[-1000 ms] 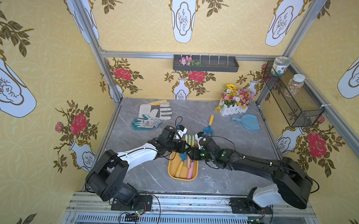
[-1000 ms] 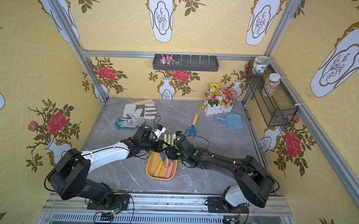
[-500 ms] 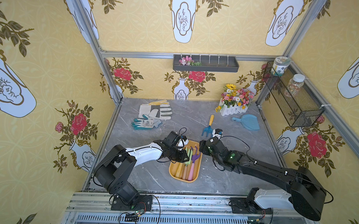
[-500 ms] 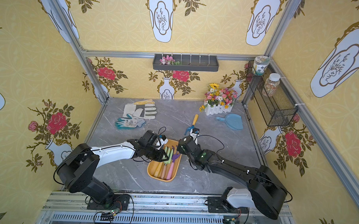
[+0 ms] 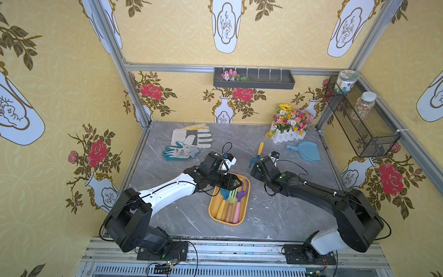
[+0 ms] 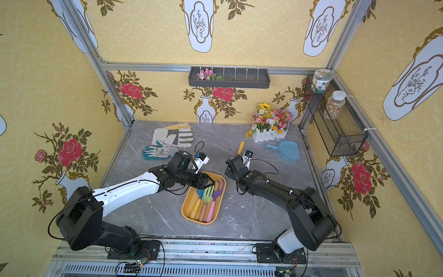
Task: Put the rake into the storage box
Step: Place the rake in the storage box, then pick up the rake at the center of the board.
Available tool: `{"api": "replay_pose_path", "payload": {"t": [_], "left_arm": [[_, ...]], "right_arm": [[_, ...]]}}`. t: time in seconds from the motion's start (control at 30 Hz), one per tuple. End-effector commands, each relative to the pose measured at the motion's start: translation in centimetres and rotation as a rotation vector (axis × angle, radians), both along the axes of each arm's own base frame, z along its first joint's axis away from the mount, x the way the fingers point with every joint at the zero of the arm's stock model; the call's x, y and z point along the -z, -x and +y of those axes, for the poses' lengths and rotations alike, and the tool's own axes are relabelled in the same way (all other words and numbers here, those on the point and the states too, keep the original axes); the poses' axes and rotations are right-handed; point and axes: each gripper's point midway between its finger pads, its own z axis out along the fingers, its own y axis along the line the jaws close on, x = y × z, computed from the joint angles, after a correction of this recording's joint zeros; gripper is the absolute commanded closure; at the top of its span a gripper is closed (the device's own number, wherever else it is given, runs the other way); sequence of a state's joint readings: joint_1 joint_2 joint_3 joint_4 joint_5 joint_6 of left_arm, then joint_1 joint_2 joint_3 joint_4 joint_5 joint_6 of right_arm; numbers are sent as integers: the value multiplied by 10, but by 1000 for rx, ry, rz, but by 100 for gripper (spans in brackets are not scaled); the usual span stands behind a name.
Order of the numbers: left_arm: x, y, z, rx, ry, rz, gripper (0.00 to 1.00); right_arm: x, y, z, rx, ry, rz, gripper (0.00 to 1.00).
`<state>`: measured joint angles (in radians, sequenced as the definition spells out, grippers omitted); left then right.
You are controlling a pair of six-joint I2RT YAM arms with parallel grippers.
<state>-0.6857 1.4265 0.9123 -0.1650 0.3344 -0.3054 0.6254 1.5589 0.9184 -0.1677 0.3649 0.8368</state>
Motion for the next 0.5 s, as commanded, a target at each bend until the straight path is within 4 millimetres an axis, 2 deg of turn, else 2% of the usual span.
{"api": "replay_pose_path", "payload": {"t": [0.0, 0.13, 0.27, 0.37, 0.47], "left_arm": [[-20, -25, 9, -134, 11, -105, 44], [-27, -25, 12, -158, 35, -133, 44], [-28, -25, 14, -174, 48, -137, 43], [-27, -25, 13, -167, 51, -131, 43], [-26, -24, 12, -165, 49, -127, 43]], "right_arm": [[8, -13, 1, -39, 82, 61, 11], [16, -36, -17, 24, 124, 95, 11], [33, -67, -35, 82, 54, 137, 11], [44, -89, -36, 82, 28, 157, 12], [51, -106, -27, 49, 29, 162, 12]]}}
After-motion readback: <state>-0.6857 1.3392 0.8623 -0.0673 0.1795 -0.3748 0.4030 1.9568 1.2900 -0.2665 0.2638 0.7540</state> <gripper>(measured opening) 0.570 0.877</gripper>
